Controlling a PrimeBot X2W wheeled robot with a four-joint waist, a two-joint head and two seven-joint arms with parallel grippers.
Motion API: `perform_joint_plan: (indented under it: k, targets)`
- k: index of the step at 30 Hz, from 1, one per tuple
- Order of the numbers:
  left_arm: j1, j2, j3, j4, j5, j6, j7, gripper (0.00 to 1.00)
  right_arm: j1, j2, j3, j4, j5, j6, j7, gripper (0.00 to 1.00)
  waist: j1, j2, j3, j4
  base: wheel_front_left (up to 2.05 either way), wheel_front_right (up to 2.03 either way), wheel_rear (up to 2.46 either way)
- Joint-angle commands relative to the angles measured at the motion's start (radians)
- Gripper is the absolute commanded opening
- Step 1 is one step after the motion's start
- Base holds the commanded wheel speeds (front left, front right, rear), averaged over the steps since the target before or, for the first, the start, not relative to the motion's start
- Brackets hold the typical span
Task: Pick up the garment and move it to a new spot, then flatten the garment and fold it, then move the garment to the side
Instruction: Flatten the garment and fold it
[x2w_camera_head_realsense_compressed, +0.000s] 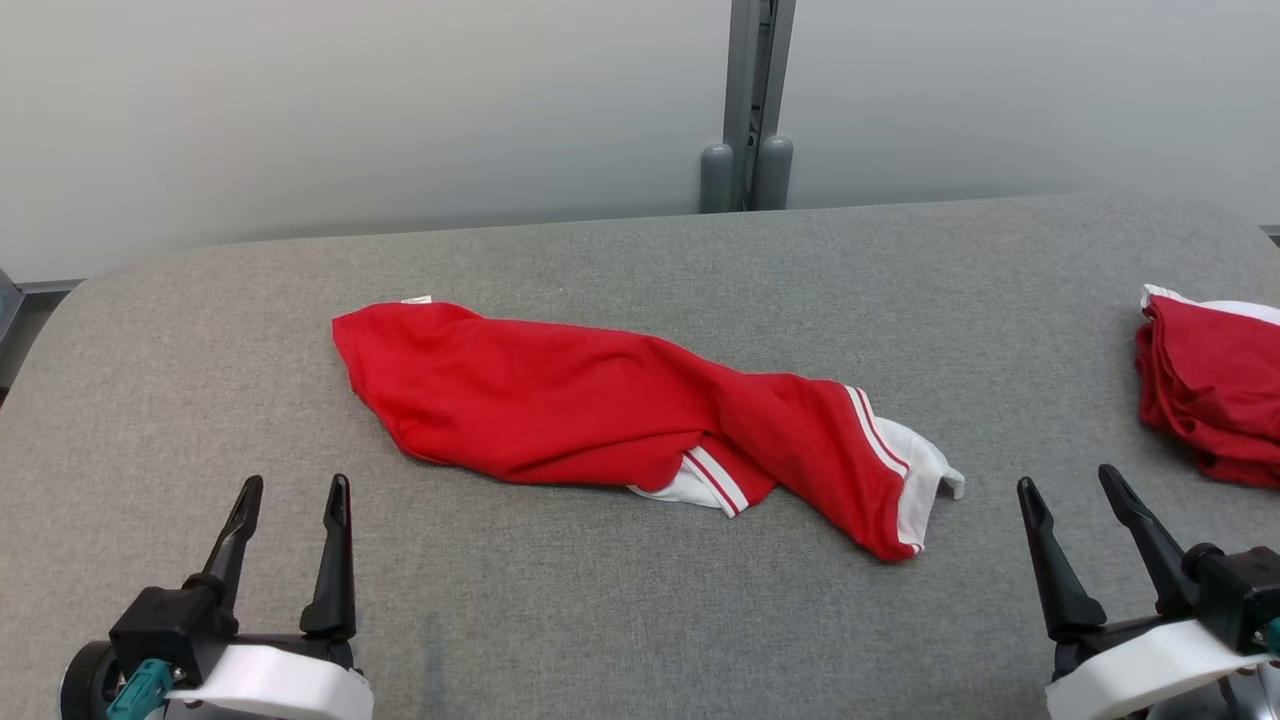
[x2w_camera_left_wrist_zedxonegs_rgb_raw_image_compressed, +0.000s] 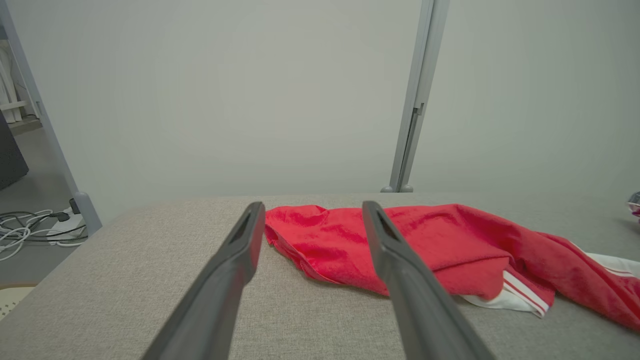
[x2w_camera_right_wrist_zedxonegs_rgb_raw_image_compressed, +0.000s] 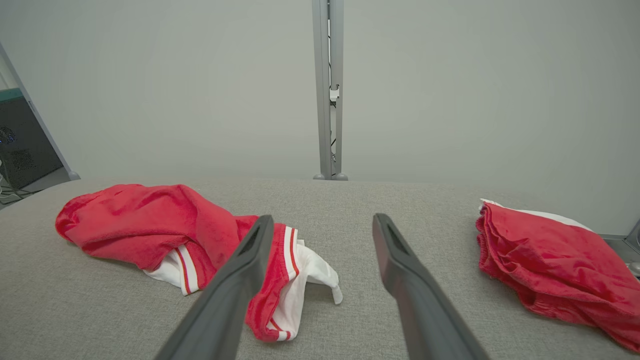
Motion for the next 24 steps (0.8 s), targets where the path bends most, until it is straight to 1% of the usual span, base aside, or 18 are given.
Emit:
perform_joint_plan:
  k: [1,15,19,24]
  targets:
    - [0.006,0.006,-0.001,-0.005,0.0,0.006,0.001,1.0,0.004,0.0,-0.003,0.001,0.0,0.0,-0.005,1.0,0.0,-0.0001,0.002,0.001,0.0,0.0,0.0]
    - [-0.032,0.009,-0.011,-0.028,0.011,0.016,0.007,1.0,-0.023,0.01,-0.019,0.029,0.021,0.0,-0.018,1.0,0.0,-0.0001,0.039,0.016,0.0,0.0,0.0]
    - [-0.062,0.003,-0.022,-0.038,0.022,0.015,0.006,1.0,-0.05,0.006,-0.023,0.073,0.053,0.0,0.0,1.0,0.0,-0.0001,0.084,0.036,0.0,0.0,0.0]
    - [-0.112,-0.015,-0.034,-0.039,0.033,0.008,-0.005,1.0,-0.108,-0.008,-0.002,0.174,0.089,0.0,0.0,1.0,0.0,-0.0001,0.149,0.063,0.0,0.0,0.0]
